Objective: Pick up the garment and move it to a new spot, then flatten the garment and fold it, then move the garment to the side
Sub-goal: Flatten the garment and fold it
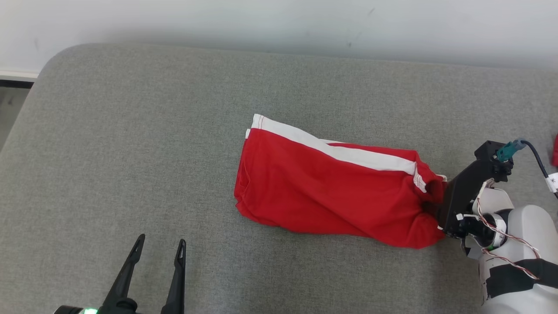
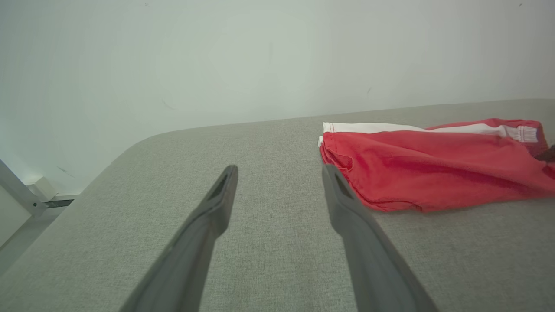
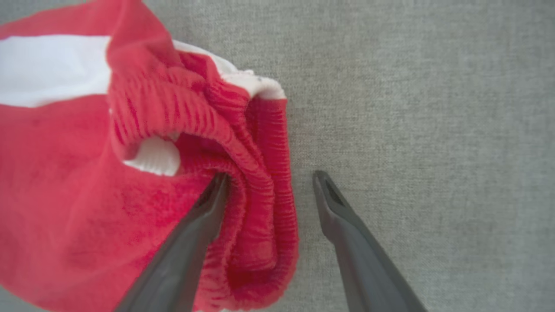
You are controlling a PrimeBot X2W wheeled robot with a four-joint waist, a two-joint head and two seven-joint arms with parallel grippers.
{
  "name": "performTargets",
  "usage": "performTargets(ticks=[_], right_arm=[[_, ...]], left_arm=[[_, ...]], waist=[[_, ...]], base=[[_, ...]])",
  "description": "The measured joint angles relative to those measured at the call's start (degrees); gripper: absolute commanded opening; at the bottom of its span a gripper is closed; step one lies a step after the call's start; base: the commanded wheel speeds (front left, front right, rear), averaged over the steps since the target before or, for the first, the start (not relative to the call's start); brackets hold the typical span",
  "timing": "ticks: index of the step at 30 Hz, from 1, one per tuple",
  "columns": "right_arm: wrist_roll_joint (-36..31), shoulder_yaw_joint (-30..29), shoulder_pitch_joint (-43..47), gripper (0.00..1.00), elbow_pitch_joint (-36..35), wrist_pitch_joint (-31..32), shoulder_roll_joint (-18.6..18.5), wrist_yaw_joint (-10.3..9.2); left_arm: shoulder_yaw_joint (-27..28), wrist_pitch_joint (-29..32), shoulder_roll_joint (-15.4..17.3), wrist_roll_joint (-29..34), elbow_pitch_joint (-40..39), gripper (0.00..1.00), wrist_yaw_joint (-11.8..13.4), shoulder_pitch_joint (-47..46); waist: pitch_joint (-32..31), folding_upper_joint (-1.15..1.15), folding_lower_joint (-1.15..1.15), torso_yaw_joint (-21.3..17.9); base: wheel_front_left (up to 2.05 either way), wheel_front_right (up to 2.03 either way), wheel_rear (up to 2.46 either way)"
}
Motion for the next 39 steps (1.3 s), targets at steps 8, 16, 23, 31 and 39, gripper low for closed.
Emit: performTargets(ticks=[8, 16, 23, 31, 39], right_arm=[[1.88, 1.23, -2.13, 0.78, 4.69, -1.97, -0.31, 0.00], [-0.81, 1.30, -3.23, 0.00, 5.80, -7.87, -0.08, -0.08], [-6.86, -3.50, -3.49, 0.00, 6.06, -12.88, -0.63, 0.04], [-12.81, -9.33, -4.67, 0.00, 5.92, -16.19, -5.24, 0.03], [-13.26, -4.38, -6.97, 0.00, 5.68, -16.67, -6.06, 0.02]], left_arm=[[-0.07, 0.24, -0.08, 0.08, -1.15, 1.00, 0.49, -0.50], [0.29, 0.16, -0.16, -0.11, -1.57, 1.00, 1.00, -0.52], [0.20, 0.15, -0.49, -0.60, -1.30, 1.00, 1.07, -0.47], [0.26, 0.15, -0.59, -1.74, -1.03, 1.00, 1.26, 0.01], [0.13, 0.25, -0.48, -2.23, -0.81, 1.00, 1.30, 0.24]], waist=[[0.81, 0.00, 0.00, 0.90], [1.28, 0.00, 0.00, 0.96], [-0.04, 0.01, 0.01, 0.09], [-3.15, 0.00, 0.00, -0.80], [-4.98, 0.00, 0.00, -0.95]], base=[[0.00, 0.00, 0.00], [0.00, 0.00, 0.00], [0.00, 0.00, 0.00], [0.00, 0.00, 0.00], [0.00, 0.00, 0.00]])
